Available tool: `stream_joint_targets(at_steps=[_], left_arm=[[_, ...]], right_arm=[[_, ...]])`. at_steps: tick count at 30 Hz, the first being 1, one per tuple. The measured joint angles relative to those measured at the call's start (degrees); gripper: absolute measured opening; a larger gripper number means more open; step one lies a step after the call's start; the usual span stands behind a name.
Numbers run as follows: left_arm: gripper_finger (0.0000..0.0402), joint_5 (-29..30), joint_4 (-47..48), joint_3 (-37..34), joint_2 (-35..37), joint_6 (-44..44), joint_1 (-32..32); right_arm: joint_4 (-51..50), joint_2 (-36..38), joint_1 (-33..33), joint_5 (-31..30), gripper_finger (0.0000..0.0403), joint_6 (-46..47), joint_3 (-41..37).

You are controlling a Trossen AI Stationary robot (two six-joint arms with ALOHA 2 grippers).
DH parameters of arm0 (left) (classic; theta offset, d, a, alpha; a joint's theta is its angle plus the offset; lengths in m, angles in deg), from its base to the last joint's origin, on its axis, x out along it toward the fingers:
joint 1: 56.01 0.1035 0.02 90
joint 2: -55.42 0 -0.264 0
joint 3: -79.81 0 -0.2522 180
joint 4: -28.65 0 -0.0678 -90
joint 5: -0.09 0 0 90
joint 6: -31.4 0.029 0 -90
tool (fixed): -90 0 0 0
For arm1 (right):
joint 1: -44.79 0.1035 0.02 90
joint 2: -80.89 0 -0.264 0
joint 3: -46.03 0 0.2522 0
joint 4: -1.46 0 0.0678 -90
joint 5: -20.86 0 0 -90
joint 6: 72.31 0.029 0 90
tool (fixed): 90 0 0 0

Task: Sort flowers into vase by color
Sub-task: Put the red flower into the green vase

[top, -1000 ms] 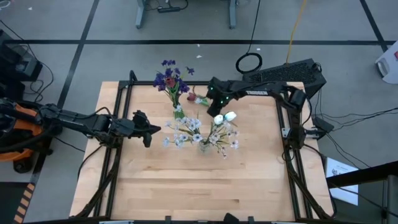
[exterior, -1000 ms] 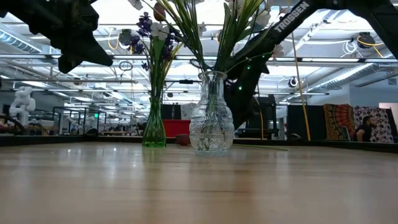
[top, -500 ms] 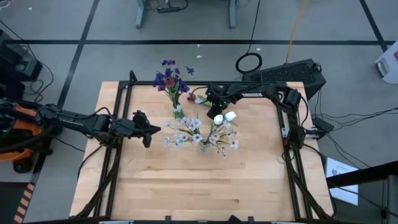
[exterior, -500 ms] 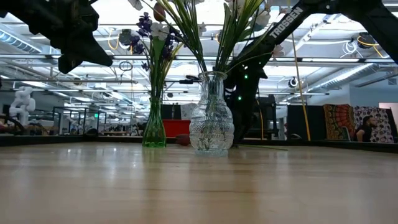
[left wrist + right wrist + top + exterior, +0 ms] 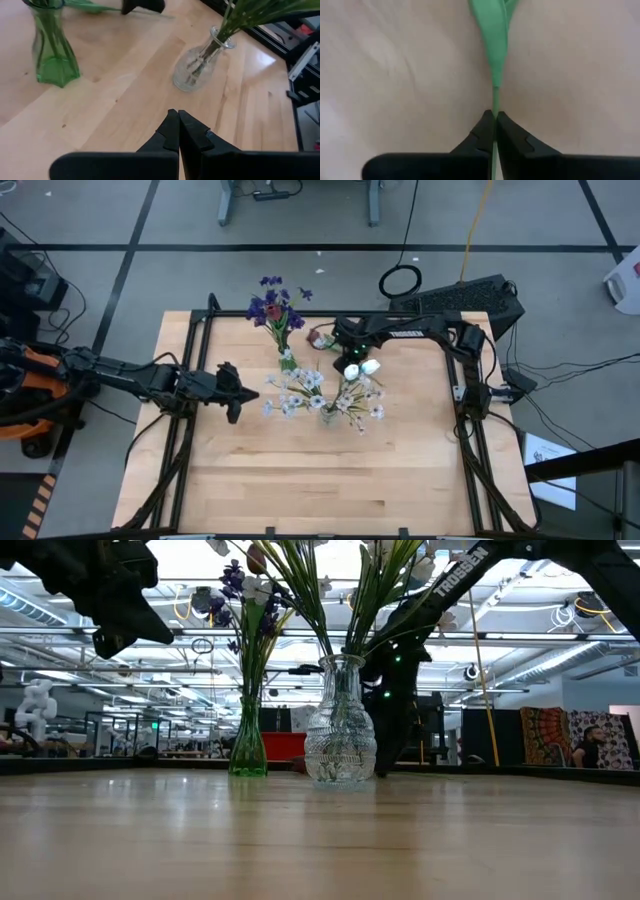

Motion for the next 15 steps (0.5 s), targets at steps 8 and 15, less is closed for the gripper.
stream_joint_targets(at_steps=[8,15], left_arm=[[0.0000,-0.4,-0.1,0.0,0.0,-0.3,0.0],[0.0000,-0.4,-0.4,0.0,0.0,-0.3,0.0]], right_arm=[[-13.9,13.1,0.1,-8.4,0.0002,5.4,-0.2],[-23.7,30.0,1.0,-17.1,0.0001,14.2,-0.1]])
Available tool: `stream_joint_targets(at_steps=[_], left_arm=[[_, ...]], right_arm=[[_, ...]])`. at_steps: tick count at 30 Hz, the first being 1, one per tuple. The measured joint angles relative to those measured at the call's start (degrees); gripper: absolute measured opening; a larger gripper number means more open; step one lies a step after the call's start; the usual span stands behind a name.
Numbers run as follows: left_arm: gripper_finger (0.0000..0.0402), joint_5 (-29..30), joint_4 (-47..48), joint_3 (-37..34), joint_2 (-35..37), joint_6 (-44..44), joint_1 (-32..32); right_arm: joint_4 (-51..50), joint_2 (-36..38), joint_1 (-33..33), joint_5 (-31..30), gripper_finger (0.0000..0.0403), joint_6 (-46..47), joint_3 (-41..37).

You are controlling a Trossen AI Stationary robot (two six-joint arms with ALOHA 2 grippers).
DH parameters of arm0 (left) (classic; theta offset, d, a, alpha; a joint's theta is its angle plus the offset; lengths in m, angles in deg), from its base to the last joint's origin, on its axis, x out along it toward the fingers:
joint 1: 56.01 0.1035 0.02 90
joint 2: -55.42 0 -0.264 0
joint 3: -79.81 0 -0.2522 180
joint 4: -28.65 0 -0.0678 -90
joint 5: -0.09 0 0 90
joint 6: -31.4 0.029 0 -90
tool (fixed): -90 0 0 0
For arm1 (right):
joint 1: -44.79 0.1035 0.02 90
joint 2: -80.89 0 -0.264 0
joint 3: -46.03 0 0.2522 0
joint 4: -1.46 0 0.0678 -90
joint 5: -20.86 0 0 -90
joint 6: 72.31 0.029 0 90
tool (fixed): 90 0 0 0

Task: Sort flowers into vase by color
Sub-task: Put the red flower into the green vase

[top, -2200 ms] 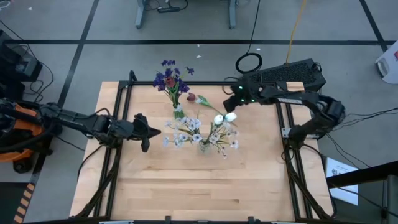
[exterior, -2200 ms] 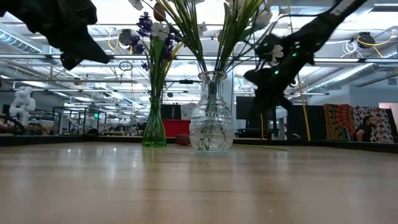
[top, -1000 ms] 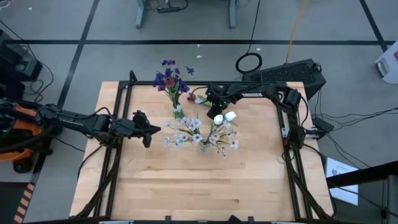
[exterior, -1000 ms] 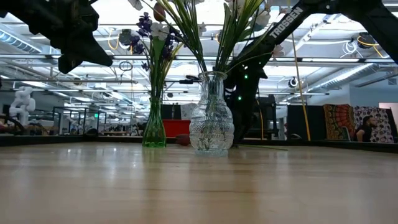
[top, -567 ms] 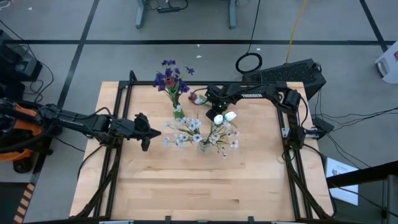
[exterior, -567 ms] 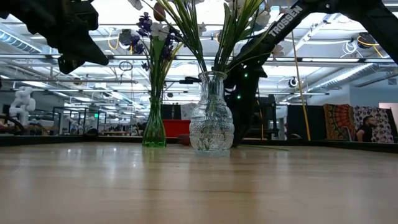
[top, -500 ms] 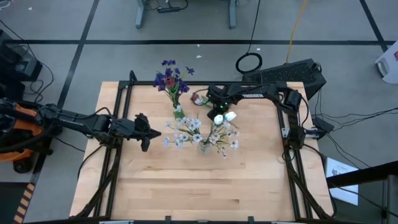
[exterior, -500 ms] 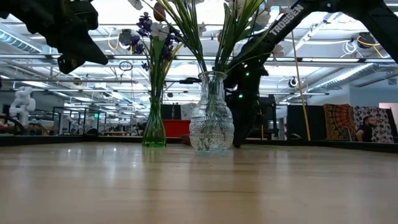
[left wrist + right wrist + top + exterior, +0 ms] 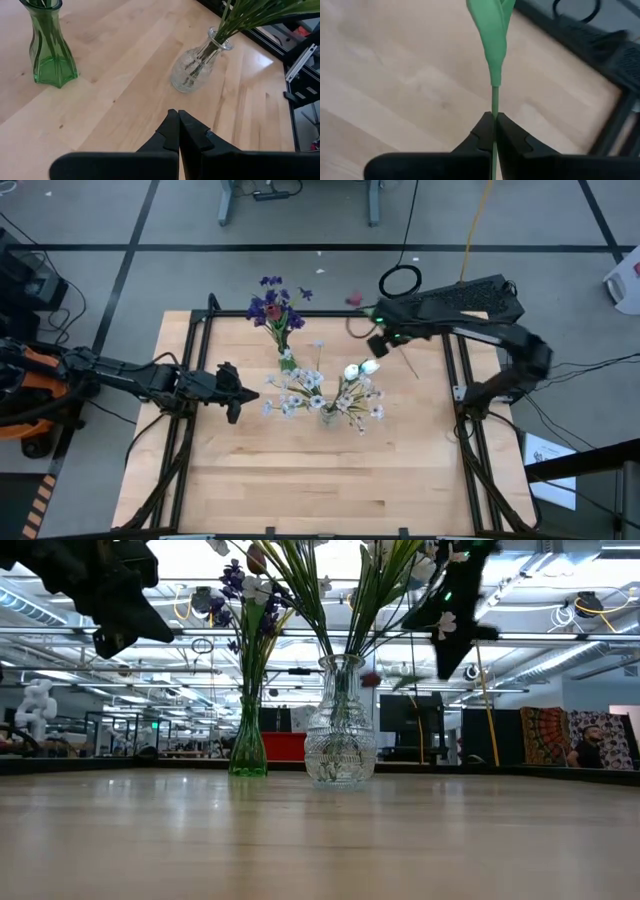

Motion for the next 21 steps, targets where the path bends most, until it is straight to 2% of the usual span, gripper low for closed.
stream_joint_targets(at_steps=[6,11,15,21], left_arm=[[0.0000,0.0,-0.1,0.1,0.3,2.2,0.0],[0.0000,-0.9,-0.1,2.2,0.3,3.4,0.0],[0.0000,-2.6,-0.1,3.9,0.3,3.4,0.0],[0.0000,-3.0,-0.1,4.9,0.3,4.0,0.0]], right_arm=[[-1.2,15.2,4.1,-2.3,0.0001,9.6,0.1],[-1.1,23.9,12.2,-5.4,0.0000,17.7,0.1],[-1.0,26.4,20.6,-8.5,0.0000,23.6,0.1],[-0.9,25.5,33.7,-13.4,0.0000,32.0,0.1]])
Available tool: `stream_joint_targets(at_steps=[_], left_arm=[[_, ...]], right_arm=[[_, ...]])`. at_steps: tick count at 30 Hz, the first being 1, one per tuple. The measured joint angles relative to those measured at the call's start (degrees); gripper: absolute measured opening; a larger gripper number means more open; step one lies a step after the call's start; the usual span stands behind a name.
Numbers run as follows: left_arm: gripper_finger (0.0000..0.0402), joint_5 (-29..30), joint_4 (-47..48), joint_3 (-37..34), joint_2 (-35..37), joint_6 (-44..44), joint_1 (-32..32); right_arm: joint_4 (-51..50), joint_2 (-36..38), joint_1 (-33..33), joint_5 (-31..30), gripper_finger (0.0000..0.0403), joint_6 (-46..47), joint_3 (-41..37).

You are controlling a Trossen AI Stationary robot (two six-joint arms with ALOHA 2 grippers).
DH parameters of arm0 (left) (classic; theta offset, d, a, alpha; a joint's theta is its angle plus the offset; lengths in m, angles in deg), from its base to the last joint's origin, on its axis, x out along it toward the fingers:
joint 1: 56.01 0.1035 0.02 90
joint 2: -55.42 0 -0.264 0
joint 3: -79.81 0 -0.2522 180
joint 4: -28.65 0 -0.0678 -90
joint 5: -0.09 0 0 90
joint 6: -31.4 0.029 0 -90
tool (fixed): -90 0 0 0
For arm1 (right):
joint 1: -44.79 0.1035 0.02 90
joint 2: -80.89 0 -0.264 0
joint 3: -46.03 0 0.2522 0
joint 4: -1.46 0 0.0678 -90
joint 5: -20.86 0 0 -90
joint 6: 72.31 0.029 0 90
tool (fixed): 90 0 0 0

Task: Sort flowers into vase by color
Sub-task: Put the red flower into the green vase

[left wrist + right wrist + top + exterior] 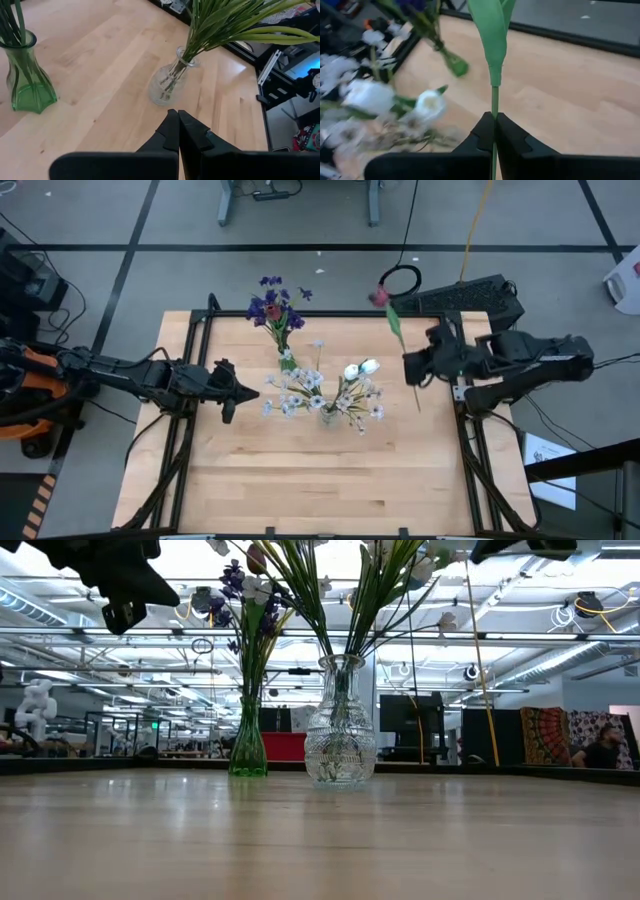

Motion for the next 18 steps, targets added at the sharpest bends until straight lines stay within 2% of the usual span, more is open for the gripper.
stream_joint_targets(at_steps=[7,13,18], left_arm=[[0.0000,0.0,0.1,0.0,0.0,-1.1,0.0],[0.0000,0.0,0.1,0.0,0.0,-4.4,0.0],[0.0000,0.0,0.1,0.0,0.0,-6.0,0.0]], right_arm=[[0.5,-0.6,11.3,-5.0,0.0000,4.7,0.0],[5.6,-0.7,20.5,-5.8,0.0000,5.0,0.0],[10.7,-2.5,28.9,-13.7,0.0000,2.9,0.0]])
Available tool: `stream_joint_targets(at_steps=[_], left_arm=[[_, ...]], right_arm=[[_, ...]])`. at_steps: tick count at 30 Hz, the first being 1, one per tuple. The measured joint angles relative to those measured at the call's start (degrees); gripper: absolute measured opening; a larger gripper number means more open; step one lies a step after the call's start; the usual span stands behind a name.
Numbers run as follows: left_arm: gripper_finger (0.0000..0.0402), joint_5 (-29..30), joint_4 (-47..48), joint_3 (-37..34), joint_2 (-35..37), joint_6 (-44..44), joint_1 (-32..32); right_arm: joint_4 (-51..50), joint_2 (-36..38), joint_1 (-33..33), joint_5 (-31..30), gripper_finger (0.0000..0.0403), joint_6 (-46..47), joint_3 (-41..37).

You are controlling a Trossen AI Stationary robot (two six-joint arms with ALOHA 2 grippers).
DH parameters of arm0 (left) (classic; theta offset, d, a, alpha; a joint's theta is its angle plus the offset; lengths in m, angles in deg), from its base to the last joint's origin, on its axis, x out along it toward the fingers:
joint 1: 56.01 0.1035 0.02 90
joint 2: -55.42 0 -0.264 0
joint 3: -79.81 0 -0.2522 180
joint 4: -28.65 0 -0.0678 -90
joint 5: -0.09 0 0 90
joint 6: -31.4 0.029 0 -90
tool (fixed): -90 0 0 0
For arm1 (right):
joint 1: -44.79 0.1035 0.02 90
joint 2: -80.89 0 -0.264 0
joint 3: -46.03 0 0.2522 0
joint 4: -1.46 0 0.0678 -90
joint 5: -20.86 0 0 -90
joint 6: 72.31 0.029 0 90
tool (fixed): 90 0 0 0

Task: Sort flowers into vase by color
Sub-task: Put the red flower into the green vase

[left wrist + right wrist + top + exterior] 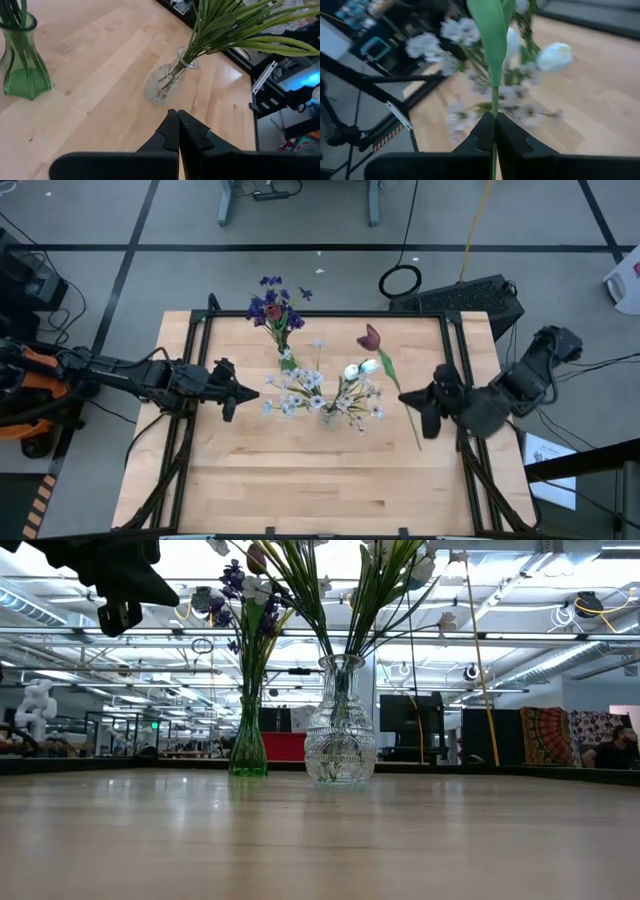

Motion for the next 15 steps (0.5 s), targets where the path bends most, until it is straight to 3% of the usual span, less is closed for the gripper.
stream_joint_targets(at_steps=[8,15], left_arm=[[0.0000,-3.7,0.0,0.0,0.0,-0.7,0.0],[0.0000,-7.9,-1.2,0.0,0.0,7.9,-0.1]], right_arm=[[15.2,-9.4,4.8,-5.5,0.0000,-7.4,0.1],[38.2,-19.6,2.7,-5.5,0.0000,-15.8,0.0]])
